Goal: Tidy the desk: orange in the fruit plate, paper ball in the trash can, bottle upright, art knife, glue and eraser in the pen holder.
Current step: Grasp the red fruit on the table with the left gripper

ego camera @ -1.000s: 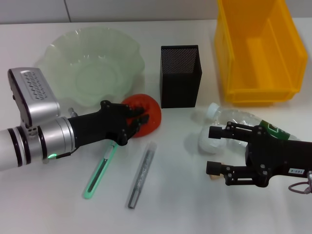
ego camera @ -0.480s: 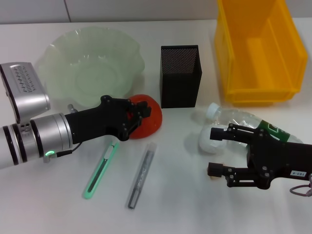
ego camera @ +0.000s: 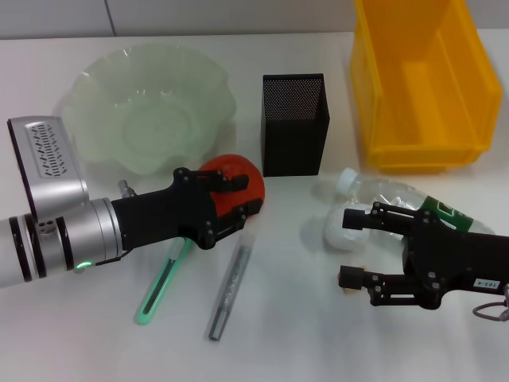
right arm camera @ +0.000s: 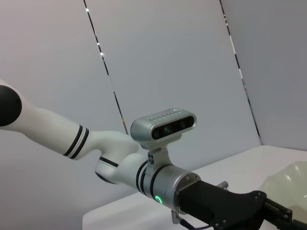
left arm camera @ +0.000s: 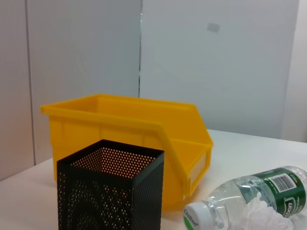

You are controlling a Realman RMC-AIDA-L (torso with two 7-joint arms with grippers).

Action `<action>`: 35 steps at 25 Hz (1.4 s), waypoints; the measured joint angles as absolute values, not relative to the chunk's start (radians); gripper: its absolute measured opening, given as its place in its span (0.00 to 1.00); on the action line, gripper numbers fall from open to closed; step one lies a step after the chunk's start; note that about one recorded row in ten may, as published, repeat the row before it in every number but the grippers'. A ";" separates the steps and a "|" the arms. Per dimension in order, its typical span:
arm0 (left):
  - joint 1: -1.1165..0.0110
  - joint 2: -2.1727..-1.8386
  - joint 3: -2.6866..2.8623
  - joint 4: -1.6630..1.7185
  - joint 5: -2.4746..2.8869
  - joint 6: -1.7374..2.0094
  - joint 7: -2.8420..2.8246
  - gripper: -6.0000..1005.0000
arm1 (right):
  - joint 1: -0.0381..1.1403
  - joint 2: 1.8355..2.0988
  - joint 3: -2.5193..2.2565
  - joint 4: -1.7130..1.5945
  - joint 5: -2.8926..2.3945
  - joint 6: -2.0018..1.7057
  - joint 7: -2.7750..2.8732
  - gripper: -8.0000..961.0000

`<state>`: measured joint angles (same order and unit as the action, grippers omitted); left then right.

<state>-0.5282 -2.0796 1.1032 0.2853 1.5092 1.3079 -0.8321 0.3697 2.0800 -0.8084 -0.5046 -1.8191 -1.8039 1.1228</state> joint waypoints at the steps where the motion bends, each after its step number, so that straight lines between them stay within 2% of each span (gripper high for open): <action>1: -0.528 -2.080 1.103 0.285 1.509 1.308 -0.830 0.24 | 0.370 2.080 -0.808 -0.505 -1.819 -1.804 1.123 0.87; 6: -0.533 -2.080 1.103 0.285 1.509 1.297 -0.830 0.33 | 0.372 2.080 -0.808 -0.505 -1.819 -1.800 1.120 0.87; 12: -0.536 -2.080 1.104 0.279 1.509 1.251 -0.828 0.49 | 0.374 2.080 -0.808 -0.505 -1.819 -1.793 1.116 0.87; 35: -0.537 -2.080 1.108 0.258 1.495 1.167 -0.778 0.46 | 0.382 2.078 -0.807 -0.508 -1.819 -1.793 1.112 0.87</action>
<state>-0.5374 -2.0800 1.1076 0.2576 1.4949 1.1673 -0.7780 0.3820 2.0785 -0.8069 -0.5077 -1.8192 -1.7928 1.1121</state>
